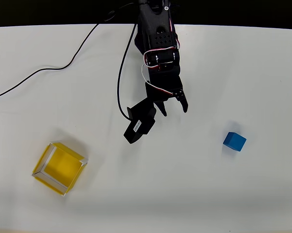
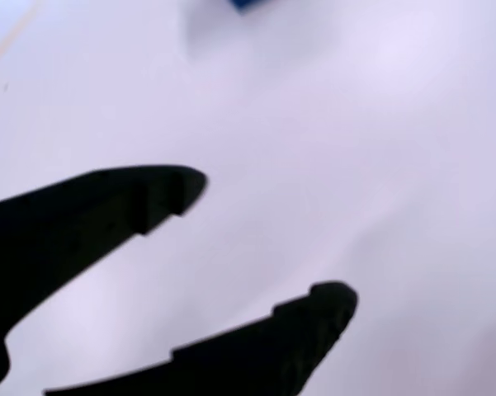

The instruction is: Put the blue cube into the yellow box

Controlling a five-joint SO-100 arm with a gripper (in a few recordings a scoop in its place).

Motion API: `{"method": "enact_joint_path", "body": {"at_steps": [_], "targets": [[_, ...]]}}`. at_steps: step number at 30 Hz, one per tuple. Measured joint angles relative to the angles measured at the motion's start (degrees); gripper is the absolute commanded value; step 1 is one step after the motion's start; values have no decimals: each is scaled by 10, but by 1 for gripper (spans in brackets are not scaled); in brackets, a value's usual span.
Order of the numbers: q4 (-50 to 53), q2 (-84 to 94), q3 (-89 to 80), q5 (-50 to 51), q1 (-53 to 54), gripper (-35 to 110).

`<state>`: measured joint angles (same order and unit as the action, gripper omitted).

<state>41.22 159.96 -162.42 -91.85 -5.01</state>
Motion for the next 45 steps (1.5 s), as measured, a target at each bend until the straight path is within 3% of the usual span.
{"method": "enact_joint_path", "body": {"at_steps": [9, 13, 29, 45], "targets": [[-319, -223, 26, -48, -61, 44], [-398, -301, 40, -55, -95, 45], [-613, -571, 149, -33, -199, 46], [-731, -779, 244, -18, -219, 46]]}}
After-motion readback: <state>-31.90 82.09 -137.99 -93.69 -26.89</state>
